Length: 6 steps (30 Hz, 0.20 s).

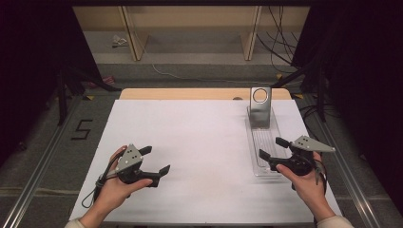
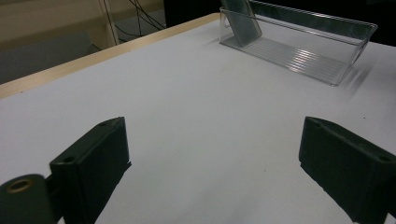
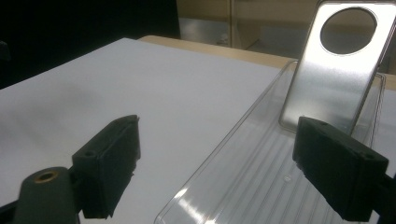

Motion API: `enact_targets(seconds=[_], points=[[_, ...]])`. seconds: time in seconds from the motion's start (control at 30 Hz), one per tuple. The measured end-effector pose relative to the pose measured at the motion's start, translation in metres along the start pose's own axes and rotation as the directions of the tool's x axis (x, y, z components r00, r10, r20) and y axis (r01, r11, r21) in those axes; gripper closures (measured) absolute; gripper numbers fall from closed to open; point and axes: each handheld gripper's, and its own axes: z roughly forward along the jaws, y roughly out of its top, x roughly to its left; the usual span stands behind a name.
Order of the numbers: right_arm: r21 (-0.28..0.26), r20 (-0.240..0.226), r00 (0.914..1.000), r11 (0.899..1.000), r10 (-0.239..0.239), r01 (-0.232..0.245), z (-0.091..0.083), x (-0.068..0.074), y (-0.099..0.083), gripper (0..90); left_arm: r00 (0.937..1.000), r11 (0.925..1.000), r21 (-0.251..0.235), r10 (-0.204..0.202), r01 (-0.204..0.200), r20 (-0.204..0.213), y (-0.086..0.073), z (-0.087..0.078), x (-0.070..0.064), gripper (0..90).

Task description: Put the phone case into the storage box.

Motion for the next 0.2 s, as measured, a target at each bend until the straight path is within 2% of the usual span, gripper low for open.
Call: enact_targets(seconds=[0.2], points=[[-0.002,0.005,1.0,1.0,0.006,-0.006,0.0002,-0.0007,-0.0005,15.9,1.0,1.0,0.004,-0.004,0.004,0.003,-0.001,0.0026,0.0005,8.0]])
